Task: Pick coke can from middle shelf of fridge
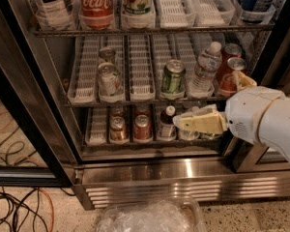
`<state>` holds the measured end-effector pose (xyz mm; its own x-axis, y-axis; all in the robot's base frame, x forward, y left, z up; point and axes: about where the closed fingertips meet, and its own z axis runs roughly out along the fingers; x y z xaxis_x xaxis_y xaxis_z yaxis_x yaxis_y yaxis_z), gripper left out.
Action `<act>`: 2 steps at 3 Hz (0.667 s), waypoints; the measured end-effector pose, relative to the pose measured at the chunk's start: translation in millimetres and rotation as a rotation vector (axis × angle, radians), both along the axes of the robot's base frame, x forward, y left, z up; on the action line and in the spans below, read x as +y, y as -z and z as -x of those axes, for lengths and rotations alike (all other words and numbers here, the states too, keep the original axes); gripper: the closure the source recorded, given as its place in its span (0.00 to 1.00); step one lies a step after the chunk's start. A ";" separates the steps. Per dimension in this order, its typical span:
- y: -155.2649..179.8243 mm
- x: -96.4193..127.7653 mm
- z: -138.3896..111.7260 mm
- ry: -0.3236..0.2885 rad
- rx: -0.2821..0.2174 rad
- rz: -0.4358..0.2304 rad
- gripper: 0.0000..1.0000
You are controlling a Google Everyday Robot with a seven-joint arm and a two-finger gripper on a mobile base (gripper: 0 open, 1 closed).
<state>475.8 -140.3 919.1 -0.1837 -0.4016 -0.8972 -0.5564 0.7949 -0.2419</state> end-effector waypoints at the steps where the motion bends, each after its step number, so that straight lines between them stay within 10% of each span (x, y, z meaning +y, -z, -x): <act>1: 2.2 -4.5 -13.2 0.097 -0.053 -0.067 0.00; 2: 10.9 -35.1 -22.2 0.225 -0.090 -0.123 0.00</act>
Offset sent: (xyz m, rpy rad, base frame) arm 0.0163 0.0011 -0.0467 0.2228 -0.1629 -0.2924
